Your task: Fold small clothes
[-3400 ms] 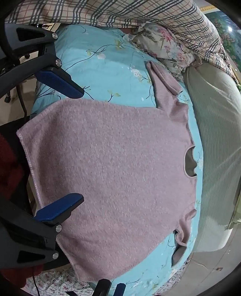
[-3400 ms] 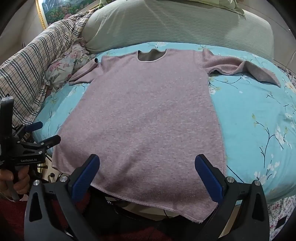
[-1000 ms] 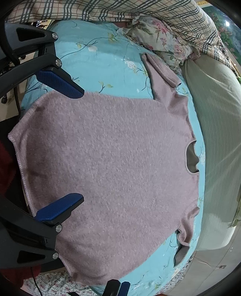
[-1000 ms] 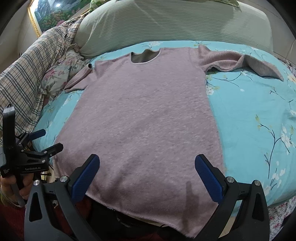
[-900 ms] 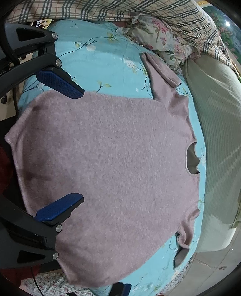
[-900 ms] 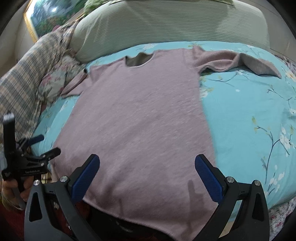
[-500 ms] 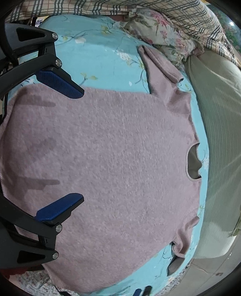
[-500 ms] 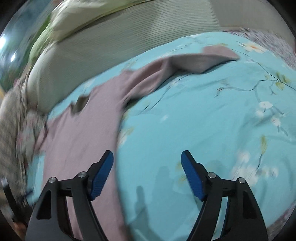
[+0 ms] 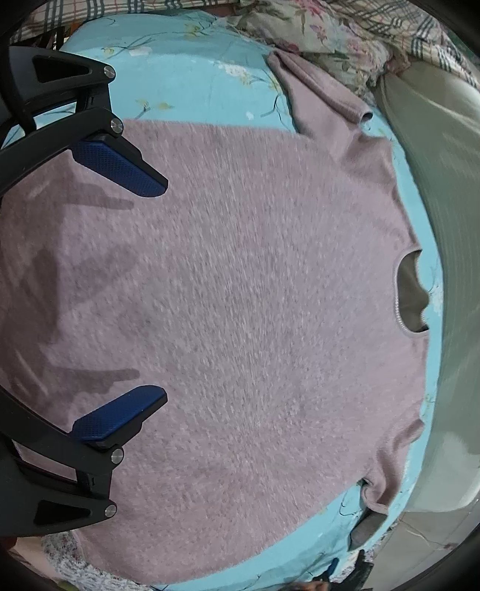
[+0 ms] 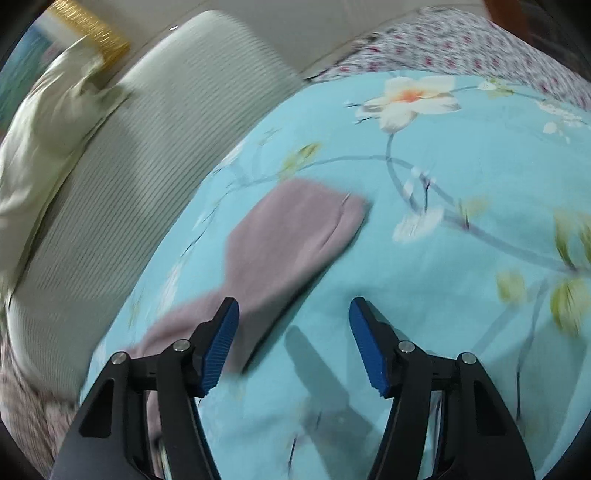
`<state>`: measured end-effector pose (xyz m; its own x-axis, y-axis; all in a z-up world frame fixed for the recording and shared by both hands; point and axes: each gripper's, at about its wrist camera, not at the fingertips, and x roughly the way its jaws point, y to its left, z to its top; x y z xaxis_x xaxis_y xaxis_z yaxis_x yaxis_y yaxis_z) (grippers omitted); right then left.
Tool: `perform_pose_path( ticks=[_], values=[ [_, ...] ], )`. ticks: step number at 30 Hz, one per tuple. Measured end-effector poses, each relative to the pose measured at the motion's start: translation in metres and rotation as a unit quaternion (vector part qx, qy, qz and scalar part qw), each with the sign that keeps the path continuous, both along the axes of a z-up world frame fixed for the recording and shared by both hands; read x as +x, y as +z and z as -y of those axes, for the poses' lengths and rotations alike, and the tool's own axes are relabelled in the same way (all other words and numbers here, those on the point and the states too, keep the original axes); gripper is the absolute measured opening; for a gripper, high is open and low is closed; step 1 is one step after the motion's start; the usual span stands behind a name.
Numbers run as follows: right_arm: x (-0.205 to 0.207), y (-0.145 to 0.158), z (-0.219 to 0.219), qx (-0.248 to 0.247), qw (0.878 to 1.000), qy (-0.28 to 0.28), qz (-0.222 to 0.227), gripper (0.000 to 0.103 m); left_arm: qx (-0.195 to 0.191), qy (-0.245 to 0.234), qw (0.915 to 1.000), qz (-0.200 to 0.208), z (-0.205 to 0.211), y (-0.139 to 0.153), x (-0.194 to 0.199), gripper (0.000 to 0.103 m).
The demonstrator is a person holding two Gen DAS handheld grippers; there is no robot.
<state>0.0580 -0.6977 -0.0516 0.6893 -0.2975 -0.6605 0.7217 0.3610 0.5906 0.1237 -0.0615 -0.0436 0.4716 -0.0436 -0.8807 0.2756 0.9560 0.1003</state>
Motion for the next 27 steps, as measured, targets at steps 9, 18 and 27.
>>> perform_pose_path(
  ticks=[9, 18, 27],
  values=[
    [0.032, 0.010, 0.005, -0.029, 0.999, 0.025, 0.020, 0.006, 0.003, -0.005, 0.9999, -0.013, 0.015, -0.005, 0.028, 0.102],
    [0.129, 0.088, -0.146, -0.090, 0.963, 0.234, 0.100, 0.005, -0.013, -0.003, 0.9999, -0.004, 0.009, -0.003, 0.030, 0.102],
    [0.258, 0.062, -0.314, -0.003, 0.902, 0.418, 0.108, 0.005, -0.051, 0.022, 0.9984, 0.012, -0.026, 0.007, 0.024, 0.102]
  ],
)
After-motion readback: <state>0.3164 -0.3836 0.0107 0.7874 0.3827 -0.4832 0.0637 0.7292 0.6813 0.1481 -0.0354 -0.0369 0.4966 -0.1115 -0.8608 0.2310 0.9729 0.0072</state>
